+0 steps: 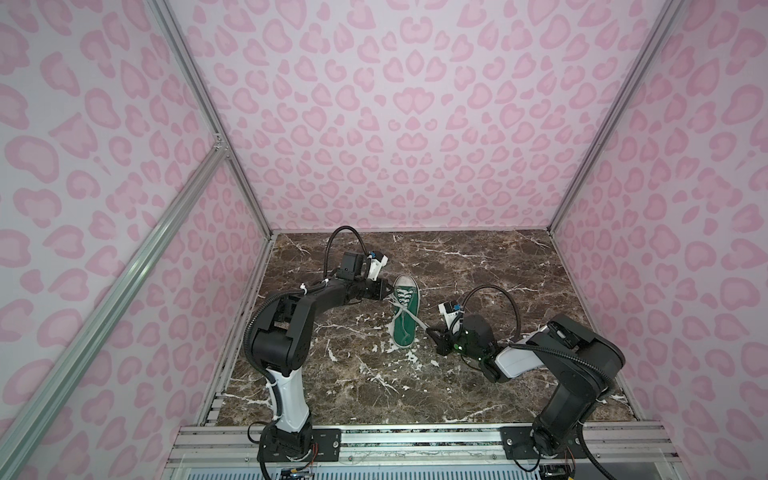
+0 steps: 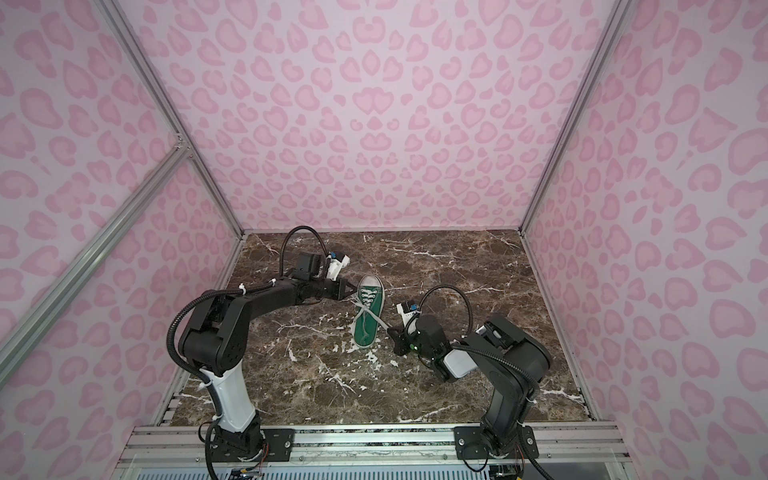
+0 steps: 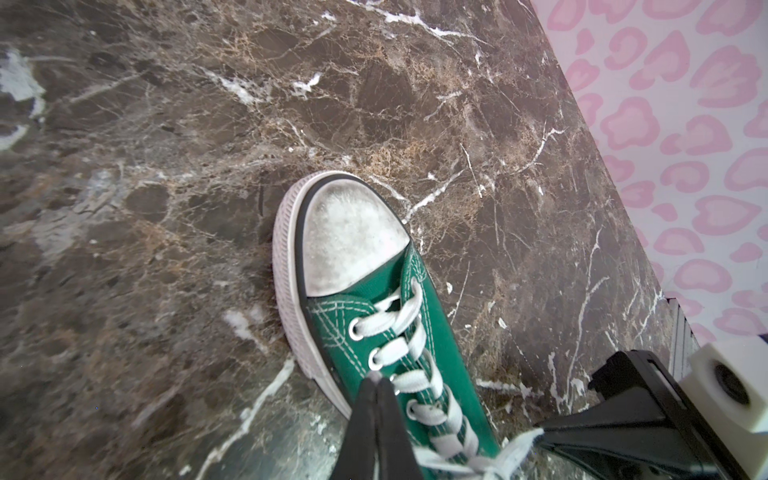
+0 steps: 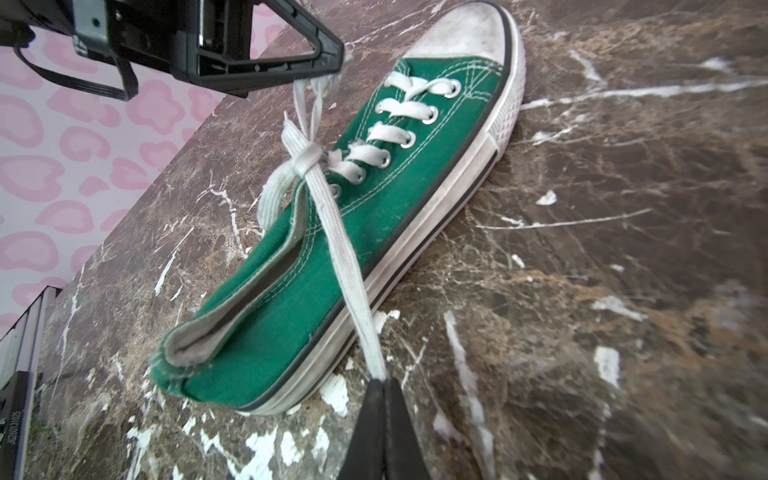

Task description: Tie the shoes

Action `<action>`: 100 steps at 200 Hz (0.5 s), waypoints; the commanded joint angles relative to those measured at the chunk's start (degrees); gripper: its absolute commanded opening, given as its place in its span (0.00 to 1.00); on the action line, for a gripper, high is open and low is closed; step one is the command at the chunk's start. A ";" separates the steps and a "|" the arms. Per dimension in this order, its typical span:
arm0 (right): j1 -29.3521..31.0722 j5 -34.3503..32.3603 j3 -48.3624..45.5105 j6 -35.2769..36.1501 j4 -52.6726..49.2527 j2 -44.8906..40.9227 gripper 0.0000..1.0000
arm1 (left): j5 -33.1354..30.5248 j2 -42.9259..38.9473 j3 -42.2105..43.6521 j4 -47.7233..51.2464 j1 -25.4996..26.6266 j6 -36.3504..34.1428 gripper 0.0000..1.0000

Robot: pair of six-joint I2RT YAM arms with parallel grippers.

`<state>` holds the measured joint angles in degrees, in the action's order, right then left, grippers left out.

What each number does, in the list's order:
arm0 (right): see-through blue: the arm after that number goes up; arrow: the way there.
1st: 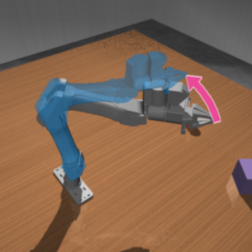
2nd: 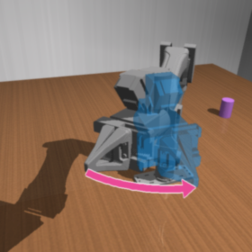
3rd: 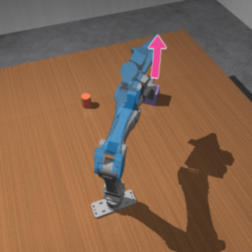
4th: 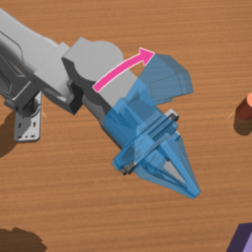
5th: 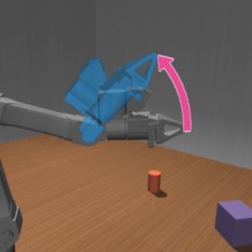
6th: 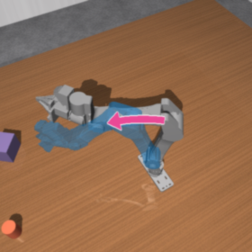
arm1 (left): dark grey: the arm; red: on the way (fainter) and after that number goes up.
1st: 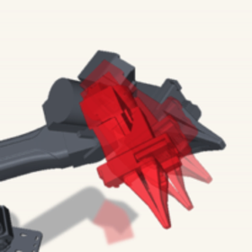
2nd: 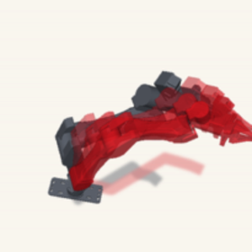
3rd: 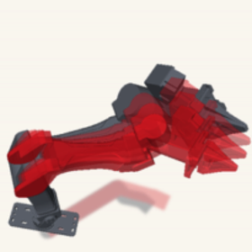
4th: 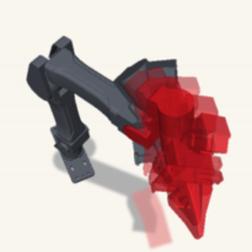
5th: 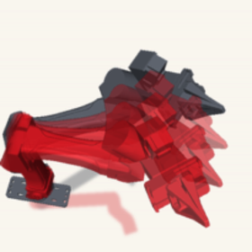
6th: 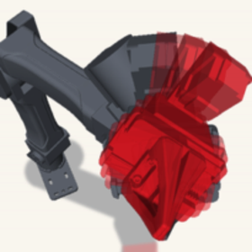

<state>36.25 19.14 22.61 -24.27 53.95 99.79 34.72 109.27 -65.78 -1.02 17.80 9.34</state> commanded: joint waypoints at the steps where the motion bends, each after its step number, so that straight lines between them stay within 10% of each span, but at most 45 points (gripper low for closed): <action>1: -0.26 -0.20 -0.53 0.24 -1.30 -0.16 0.00 | -1.61 0.17 -0.06 -3.16 -0.38 -0.28 0.03; 100: -1.15 -0.33 -1.87 0.23 -1.58 -0.89 0.00 | -1.67 0.45 0.65 -4.50 -1.02 0.68 0.03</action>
<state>35.22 19.33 21.21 -24.27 54.06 98.54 35.11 109.40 -65.10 -1.41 17.17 10.00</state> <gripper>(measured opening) 0.048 0.051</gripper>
